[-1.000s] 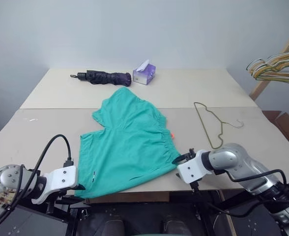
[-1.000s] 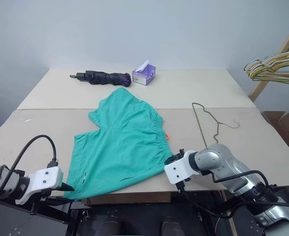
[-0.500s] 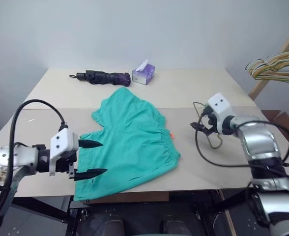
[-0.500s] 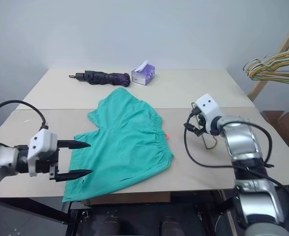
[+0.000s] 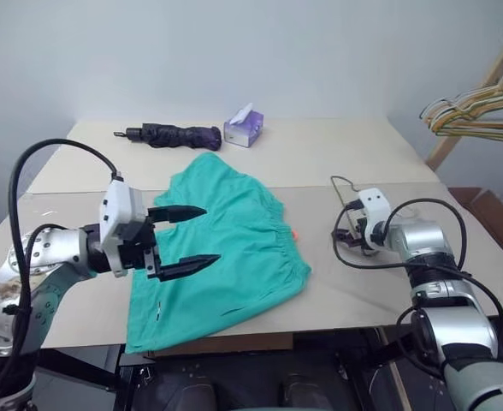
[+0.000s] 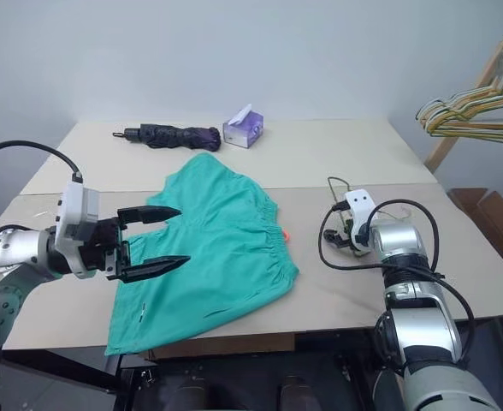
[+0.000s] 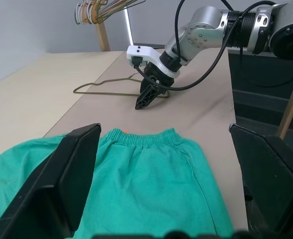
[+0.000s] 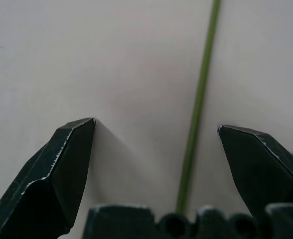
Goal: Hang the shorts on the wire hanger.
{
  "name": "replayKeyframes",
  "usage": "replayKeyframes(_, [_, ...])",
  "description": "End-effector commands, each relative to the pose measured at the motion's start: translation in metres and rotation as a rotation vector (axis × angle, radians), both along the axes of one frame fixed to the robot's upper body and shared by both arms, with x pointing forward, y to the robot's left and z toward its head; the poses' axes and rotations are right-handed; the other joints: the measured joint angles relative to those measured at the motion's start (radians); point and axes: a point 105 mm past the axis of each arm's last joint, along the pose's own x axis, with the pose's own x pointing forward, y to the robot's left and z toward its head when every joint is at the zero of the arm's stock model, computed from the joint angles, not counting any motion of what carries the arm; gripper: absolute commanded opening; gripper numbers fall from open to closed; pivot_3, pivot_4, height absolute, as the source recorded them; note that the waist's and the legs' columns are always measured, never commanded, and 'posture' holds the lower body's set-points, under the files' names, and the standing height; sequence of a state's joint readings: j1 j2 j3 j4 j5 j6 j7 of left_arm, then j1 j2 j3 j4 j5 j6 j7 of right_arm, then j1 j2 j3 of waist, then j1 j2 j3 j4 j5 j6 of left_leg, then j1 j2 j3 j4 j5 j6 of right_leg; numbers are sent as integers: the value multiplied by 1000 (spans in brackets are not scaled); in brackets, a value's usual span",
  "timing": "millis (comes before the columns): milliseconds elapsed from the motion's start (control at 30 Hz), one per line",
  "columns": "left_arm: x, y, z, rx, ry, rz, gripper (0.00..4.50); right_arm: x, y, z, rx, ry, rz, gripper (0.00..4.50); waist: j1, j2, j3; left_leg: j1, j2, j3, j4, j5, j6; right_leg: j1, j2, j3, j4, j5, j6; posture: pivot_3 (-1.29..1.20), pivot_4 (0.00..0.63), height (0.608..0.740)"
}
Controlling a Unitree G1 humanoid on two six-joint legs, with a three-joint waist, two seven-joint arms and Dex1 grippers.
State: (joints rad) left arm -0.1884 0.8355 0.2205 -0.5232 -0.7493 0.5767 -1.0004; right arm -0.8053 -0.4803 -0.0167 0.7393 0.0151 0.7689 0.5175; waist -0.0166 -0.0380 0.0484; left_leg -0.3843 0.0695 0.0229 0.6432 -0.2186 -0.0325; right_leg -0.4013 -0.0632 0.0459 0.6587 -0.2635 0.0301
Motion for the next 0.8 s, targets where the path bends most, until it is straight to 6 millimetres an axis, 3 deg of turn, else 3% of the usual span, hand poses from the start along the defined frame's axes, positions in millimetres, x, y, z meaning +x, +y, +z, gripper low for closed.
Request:
replayKeyframes(33, [-4, -1, 9, 4, -37, -8, 4468, 4, -4, 6, 35, -14, -28, 4500, -1, 0, 0, 0, 0, 0, 0, 0, 0, 0, 0, 0, 0, 0, 0, 81, 0, 740])
replayKeyframes(200, [-4, -3, 13, -12, -44, -21, 4468, 1, -4, -2, 51, 29, -30, 4500, -1, 0, 0, 1, 0, 0, 0, 0, 0, 1, 0, 0, 0, 0, 0, 78, 0, 740])
replayKeyframes(267, [-4, -3, 13, -10, -44, -26, 4500, -3, -1, -5, 53, 69, -9, 4139, -1, 0, 0, 2, 0, 0, 0, 0, 0, 2, 0, 0, -1, 0, 0, 77, 0, 740])
replayKeyframes(333, [-5, -4, 13, -8, -45, -29, 4500, -5, -3, -9, 40, 94, -25, 3639, -1, 0, 0, 2, 0, 0, 0, 0, 0, 2, 0, 0, -1, 0, 0, 77, 0, 740])
replayKeyframes(667, [-3, -5, 10, 0, -41, -29, 4500, -12, -5, -25, -90, 136, -7, 147, -3, -2, -4, 3, 0, -1, 0, 0, 0, 4, 1, 0, -1, 0, 0, 77, 0, 740])
replayKeyframes(767, [10, -5, 3, 12, -22, 61, 4500, -10, -4, -24, -127, 106, -6, 22, -2, -3, -8, 4, 1, -1, 0, 0, 0, 5, 1, -1, -2, 0, 0, 74, 0, 740])
replayKeyframes(800, [24, -4, -1, 3, -2, 156, 4500, -6, -3, -16, -142, 59, -13, 22, 0, -4, -9, 5, 1, -1, 0, 0, 0, 7, 1, -1, -2, 0, 0, 73, 0, 740])
